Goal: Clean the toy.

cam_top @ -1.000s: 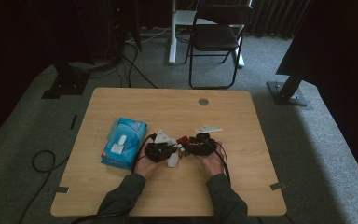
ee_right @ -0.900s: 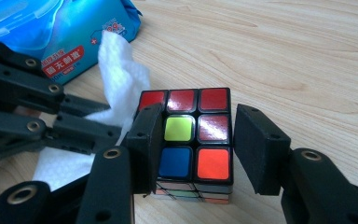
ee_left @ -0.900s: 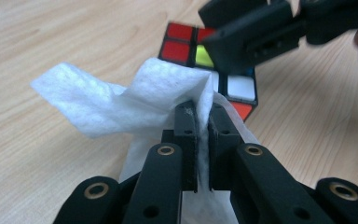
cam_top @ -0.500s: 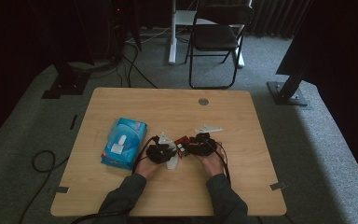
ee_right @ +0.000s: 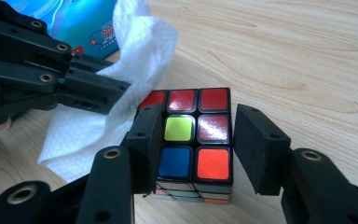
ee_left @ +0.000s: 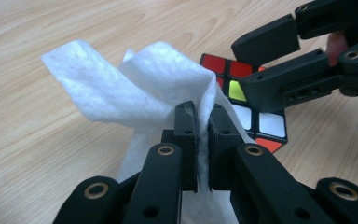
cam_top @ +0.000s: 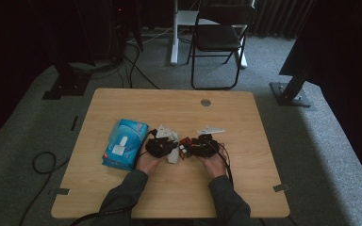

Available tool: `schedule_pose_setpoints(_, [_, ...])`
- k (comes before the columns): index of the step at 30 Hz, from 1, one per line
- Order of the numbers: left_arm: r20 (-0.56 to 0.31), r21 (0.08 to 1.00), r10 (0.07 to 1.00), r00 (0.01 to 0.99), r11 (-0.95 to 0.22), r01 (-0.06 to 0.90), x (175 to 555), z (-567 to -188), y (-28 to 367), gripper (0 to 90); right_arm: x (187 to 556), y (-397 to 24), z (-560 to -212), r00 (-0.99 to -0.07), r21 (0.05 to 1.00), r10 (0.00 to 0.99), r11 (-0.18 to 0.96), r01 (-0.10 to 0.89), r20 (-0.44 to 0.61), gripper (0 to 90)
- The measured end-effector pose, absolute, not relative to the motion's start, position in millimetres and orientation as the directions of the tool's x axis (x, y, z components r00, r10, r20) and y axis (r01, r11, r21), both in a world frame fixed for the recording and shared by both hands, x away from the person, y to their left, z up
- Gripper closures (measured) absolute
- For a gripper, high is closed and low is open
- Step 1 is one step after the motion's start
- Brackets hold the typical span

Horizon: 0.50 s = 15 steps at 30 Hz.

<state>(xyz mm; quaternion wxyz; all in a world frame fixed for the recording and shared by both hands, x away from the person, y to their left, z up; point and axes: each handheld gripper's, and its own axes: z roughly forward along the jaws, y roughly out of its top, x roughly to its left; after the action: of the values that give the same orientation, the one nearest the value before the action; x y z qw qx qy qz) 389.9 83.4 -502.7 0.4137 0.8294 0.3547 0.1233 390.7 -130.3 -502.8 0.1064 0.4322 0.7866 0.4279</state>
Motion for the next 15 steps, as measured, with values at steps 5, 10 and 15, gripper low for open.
schedule_pose_setpoints(5, [-0.097, 0.775, 0.695, 0.712, -0.397, 0.492, 390.3, -505.2, 84.5, 84.8, 390.7, -130.3, -502.9, -0.603, 0.766, 0.771, 0.259, 0.589, 0.203, 52.5])
schedule_pose_setpoints(10, [-0.094, 0.776, 0.705, 0.703, -0.390, 0.495, 388.9, -507.9, 85.2, 84.7, 390.7, -130.3, -502.9, -0.603, 0.766, 0.771, 0.258, 0.589, 0.204, 52.5])
schedule_pose_setpoints(15, [-0.094, 0.771, 0.708, 0.700, -0.393, 0.501, 387.9, -510.6, 86.9, 84.7, 390.8, -130.3, -502.9, -0.603, 0.765, 0.771, 0.258, 0.589, 0.204, 52.5])
